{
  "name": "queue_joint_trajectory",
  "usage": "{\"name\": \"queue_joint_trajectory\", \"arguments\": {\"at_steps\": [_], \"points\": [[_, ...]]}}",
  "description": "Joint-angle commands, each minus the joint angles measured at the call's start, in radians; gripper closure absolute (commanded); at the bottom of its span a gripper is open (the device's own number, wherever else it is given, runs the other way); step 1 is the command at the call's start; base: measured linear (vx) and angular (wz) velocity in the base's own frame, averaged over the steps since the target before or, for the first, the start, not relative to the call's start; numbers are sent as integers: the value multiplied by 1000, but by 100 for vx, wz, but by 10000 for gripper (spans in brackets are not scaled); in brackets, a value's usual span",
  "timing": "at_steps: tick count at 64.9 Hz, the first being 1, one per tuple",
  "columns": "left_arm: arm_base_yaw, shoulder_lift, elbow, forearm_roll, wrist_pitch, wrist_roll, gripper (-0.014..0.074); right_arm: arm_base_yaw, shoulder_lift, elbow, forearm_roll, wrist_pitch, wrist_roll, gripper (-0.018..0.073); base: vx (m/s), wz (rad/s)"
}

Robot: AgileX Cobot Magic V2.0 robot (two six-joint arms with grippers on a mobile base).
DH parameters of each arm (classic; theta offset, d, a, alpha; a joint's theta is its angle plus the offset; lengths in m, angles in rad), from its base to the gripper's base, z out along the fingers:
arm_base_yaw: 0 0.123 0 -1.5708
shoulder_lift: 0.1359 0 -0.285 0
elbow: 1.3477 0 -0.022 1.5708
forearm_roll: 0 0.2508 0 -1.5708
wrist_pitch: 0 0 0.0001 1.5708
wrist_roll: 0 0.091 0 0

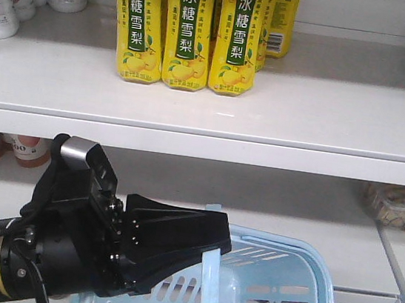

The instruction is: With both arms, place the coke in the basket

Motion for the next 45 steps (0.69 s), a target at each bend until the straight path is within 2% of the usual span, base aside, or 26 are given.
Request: {"name": "queue_joint_trajectory", "arguments": {"at_steps": [1, 26, 32, 36, 45], "points": [[-4, -34, -37, -94, -267, -5, 603, -5, 12, -30, 1, -58, 4, 564, 0, 0], [-3, -36, -37, -91, -254, 4, 603, -5, 12, -30, 1, -58, 4, 564, 0, 0], [-3, -42, -37, -93, -246, 45, 603, -5, 12, -30, 1, -55, 4, 564, 0, 0], [-3, -54, -37, -93, -208, 73, 603, -5, 12, -30, 1, -55, 4, 564, 0, 0], [-3, -111, -11, -95, -103, 71, 603, -5, 12, -30, 1, -51, 4, 564, 0, 0]]}}
